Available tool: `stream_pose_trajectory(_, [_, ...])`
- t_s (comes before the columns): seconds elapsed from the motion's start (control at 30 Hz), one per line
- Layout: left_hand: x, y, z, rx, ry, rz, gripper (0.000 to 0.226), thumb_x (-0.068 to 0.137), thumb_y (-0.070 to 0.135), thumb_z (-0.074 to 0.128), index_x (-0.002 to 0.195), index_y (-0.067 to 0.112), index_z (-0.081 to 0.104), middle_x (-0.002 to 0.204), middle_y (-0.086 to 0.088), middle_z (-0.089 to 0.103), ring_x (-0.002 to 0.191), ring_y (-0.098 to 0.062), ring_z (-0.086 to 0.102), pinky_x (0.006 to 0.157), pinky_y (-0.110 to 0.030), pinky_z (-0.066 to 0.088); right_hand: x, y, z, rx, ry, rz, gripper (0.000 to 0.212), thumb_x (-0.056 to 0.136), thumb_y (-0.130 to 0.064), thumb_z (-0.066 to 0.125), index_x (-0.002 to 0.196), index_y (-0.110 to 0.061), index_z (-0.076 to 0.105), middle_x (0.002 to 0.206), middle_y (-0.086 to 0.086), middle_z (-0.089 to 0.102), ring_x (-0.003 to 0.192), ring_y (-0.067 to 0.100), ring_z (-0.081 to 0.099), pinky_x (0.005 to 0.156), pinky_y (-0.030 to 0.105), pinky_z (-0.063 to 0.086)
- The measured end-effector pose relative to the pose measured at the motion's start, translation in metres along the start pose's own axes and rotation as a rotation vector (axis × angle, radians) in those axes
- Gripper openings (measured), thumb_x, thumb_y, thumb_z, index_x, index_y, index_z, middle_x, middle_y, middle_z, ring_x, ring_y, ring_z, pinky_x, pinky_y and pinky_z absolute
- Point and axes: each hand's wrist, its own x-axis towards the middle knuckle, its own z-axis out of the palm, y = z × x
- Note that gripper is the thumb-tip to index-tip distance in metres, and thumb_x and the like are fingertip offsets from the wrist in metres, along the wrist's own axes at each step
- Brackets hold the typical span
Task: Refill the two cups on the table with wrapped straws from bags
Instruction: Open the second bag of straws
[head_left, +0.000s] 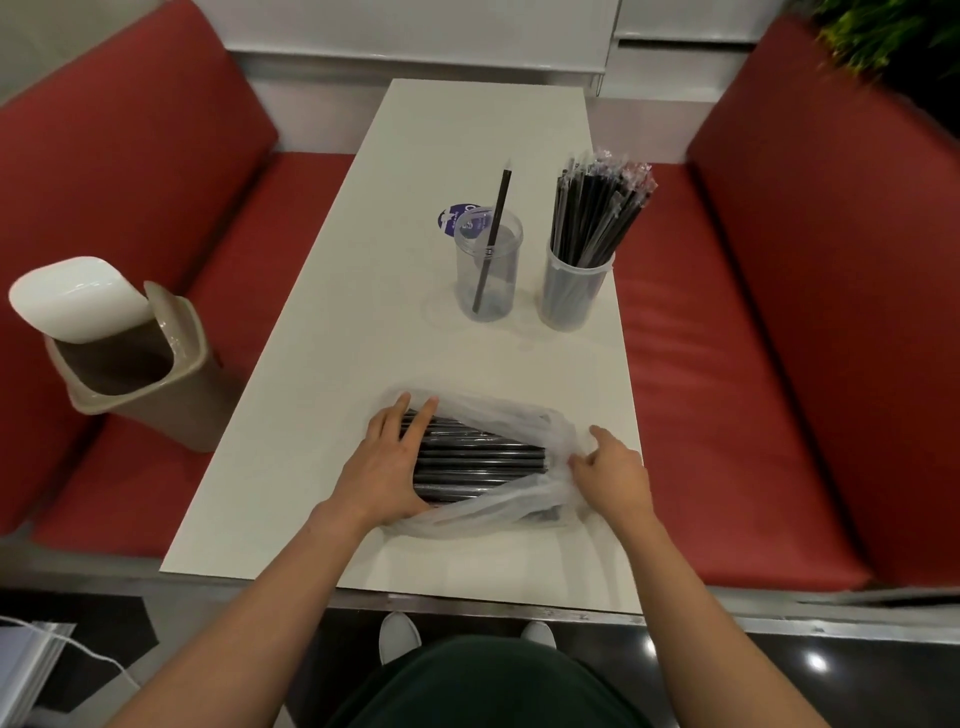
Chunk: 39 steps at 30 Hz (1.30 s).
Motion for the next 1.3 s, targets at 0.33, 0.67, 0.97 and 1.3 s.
stream_pose_trajectory(0.33, [-0.012,0.021,-0.027,-0.001,0.18,0.02,0.069,0.092,0.049,0.069,0.152,0.025,0.043,0.147,-0.001,0.05,0.132,-0.024,0.047,0.102,-0.035,0.043,-0.032,-0.071,-0.022,-0.08,0.01,-0.508,0.023,0.097,-0.027,0.059,0.116,-0.026,0.071,0.114,-0.002,0.07,0.104,0.024,0.066,0.087,0.041,0.054])
stream_pose_trajectory(0.67, [-0.024,-0.012,-0.014,-0.026,-0.132,-0.124,0.132,0.063,0.043,0.093,0.163,0.027,0.009,0.163,-0.006,0.018,0.149,-0.026,0.015,0.119,-0.036,0.034,0.012,0.006,-0.022,-0.096,-0.395,-0.511,0.122,0.057,-0.055,0.097,0.158,-0.026,0.035,0.153,-0.009,0.035,0.143,0.013,0.026,0.125,0.033,0.026])
stream_pose_trajectory(0.97, [-0.028,-0.003,-0.007,-0.045,0.067,-0.139,0.099,0.079,0.038,0.083,0.159,0.024,0.026,0.147,-0.006,0.037,0.135,-0.027,0.038,0.1,-0.04,0.05,-0.003,-0.019,-0.015,-0.046,-0.19,-0.404,0.1,0.076,-0.043,0.089,0.159,-0.026,0.036,0.154,0.0,0.04,0.142,0.031,0.037,0.116,0.042,0.036])
stream_pose_trajectory(1.3, [-0.034,-0.023,0.006,-0.084,-0.023,-0.12,0.131,0.066,0.023,0.091,0.163,0.033,0.004,0.164,-0.004,0.015,0.147,-0.025,0.019,0.109,-0.037,0.047,-0.012,-0.007,-0.014,-0.132,-0.254,-0.368,0.141,0.061,-0.045,0.097,0.166,-0.028,0.005,0.165,-0.006,0.024,0.148,0.026,0.019,0.12,0.042,0.031])
